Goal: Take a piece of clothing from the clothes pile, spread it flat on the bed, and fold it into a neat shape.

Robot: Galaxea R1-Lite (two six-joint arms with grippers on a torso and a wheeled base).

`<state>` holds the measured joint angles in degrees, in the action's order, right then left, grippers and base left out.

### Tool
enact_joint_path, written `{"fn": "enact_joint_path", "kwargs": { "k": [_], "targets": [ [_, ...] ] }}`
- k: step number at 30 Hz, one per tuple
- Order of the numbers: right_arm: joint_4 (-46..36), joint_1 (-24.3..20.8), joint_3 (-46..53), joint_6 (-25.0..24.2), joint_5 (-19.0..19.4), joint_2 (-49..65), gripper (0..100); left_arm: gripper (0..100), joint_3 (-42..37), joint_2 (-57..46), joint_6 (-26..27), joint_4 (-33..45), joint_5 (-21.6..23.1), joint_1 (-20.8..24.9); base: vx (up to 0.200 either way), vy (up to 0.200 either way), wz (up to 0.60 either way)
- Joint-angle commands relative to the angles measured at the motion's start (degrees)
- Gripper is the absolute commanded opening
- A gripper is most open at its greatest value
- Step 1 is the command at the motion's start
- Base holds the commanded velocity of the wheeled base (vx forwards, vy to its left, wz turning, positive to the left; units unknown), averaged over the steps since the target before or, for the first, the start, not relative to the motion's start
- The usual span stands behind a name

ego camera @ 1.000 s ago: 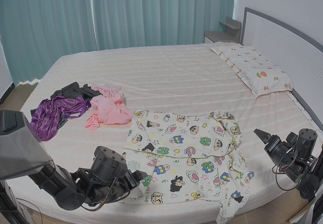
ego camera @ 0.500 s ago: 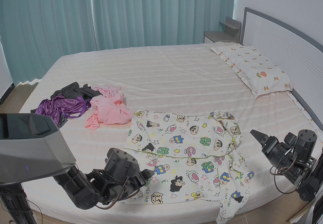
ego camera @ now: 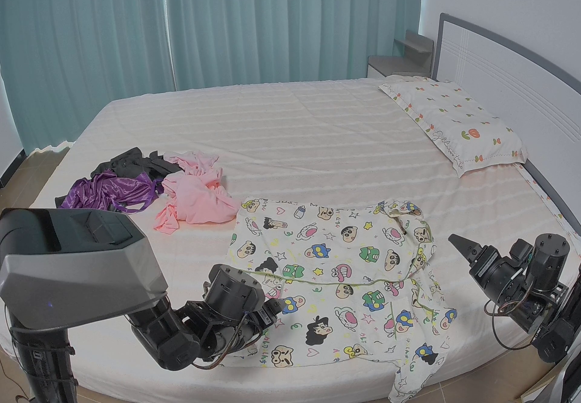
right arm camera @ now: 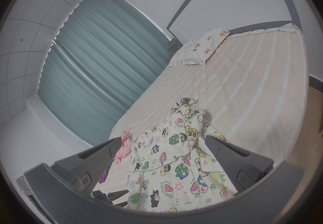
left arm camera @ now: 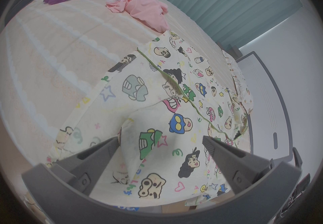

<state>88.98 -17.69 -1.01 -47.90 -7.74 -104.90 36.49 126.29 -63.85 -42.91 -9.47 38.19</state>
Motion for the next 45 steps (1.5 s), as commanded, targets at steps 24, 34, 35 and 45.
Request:
{"fn": "enact_joint_path", "kwargs": {
  "k": [24,34,35,45],
  "targets": [
    [1.0,-1.0,1.0,0.0,-1.1,0.1,100,0,-0.1,-1.7,13.2,-10.1,-6.3,-7.3,0.0,0.0,0.0],
    [1.0,-1.1,1.0,0.0,-1.2,0.1,100,0,-0.7,3.9,18.1,-17.3,-7.4,-12.0,0.0,0.0,0.0],
    [1.0,-1.1,1.0,0.0,-1.2,0.1,100,0,-0.7,5.3,19.0,-18.6,-7.8,-13.2,0.0,0.0,0.0],
    [1.0,-1.6,1.0,0.1,-2.2,0.0,100,0,-0.4,10.1,23.2,-25.0,-7.8,-15.3,0.0,0.0,0.0]
  ]
}}
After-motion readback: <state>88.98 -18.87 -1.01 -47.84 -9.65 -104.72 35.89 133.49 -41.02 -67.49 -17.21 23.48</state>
